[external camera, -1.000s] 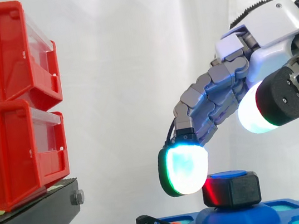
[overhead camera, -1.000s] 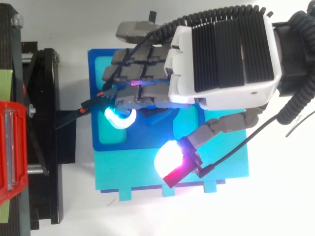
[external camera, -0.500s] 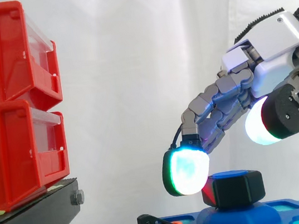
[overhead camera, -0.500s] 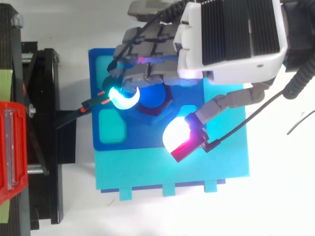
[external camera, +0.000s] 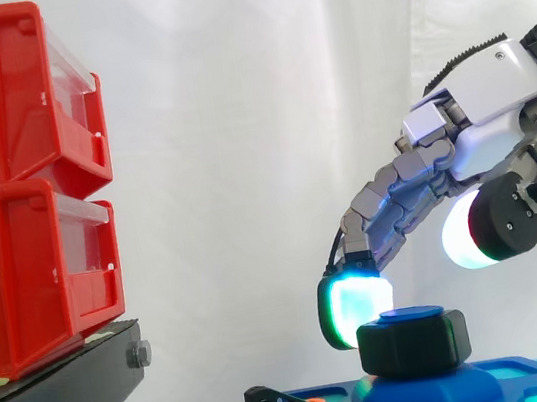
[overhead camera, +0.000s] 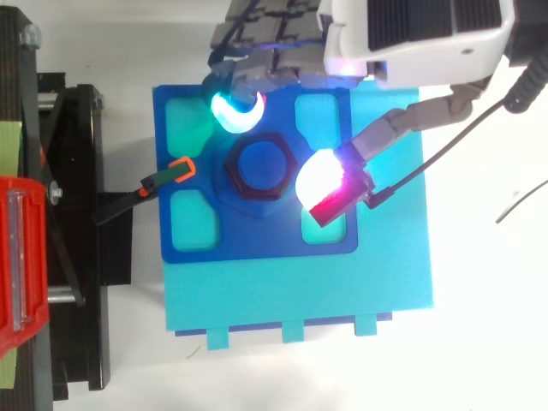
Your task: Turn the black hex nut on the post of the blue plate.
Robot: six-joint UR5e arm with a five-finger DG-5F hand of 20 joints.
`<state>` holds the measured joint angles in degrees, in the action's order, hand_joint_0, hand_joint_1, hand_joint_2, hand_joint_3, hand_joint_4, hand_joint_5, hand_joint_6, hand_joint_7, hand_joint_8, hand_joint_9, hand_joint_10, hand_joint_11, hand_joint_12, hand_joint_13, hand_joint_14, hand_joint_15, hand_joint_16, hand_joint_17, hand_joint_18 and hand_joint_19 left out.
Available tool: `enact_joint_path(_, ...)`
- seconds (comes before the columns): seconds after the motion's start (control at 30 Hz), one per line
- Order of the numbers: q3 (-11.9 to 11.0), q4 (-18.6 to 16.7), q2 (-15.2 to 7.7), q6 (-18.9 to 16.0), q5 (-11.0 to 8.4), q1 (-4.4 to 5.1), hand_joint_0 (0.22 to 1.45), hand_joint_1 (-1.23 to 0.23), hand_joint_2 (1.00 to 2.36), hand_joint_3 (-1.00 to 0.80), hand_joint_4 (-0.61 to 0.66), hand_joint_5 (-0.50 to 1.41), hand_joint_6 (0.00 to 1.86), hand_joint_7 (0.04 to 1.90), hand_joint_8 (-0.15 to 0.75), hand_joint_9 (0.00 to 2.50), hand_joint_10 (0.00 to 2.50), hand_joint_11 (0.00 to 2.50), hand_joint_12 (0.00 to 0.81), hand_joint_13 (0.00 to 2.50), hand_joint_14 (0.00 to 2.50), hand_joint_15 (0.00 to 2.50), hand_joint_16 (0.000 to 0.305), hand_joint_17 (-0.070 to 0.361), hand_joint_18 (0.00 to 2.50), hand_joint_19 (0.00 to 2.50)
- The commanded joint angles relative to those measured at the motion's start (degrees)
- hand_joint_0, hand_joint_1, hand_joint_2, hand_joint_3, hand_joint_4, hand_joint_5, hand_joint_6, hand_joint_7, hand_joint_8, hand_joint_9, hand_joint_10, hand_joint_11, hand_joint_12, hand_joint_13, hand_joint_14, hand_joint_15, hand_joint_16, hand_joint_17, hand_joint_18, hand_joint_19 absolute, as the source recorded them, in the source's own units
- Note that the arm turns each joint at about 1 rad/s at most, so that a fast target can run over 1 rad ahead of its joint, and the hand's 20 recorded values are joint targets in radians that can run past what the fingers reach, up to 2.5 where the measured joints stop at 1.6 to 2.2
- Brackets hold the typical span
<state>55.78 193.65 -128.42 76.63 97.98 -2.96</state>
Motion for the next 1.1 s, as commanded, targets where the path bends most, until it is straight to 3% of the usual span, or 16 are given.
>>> enact_joint_path(0.0,-0.50,0.06,0.01,0.10,0.54,-0.38,0.46,-0.40,1.00,-0.50,0.22,-0.19,0.50,0.79,0.261,0.38,0.00,0.00,0.380,0.31,0.00,0.00,0.057,0.128,0.12,0.00)
enact_joint_path(0.33,-2.52,-0.12,0.01,0.10,0.37,0.50,0.46,-0.40,1.00,-0.50,0.22,-0.19,0.50,0.79,0.260,0.37,0.00,0.00,0.379,0.31,0.00,0.00,0.057,0.127,0.12,0.00)
enact_joint_path(0.73,-1.82,-2.40,0.01,-1.30,-3.50,3.92,0.46,-0.40,1.00,-0.50,0.22,-0.19,0.50,0.79,0.259,0.37,0.00,0.00,0.379,0.31,0.00,0.00,0.056,0.127,0.12,0.00)
enact_joint_path(0.83,-0.94,-3.10,0.01,-2.09,-5.61,5.16,0.47,-0.40,1.00,-0.50,0.22,-0.19,0.50,0.79,0.260,0.37,0.00,0.00,0.379,0.31,0.00,0.00,0.056,0.127,0.12,0.00)
enact_joint_path(1.07,-0.94,-2.93,-0.08,-2.45,-6.31,5.95,0.46,-0.40,1.00,-0.50,0.22,-0.19,0.50,0.79,0.260,0.38,0.00,0.00,0.379,0.31,0.00,0.00,0.056,0.127,0.12,0.00)
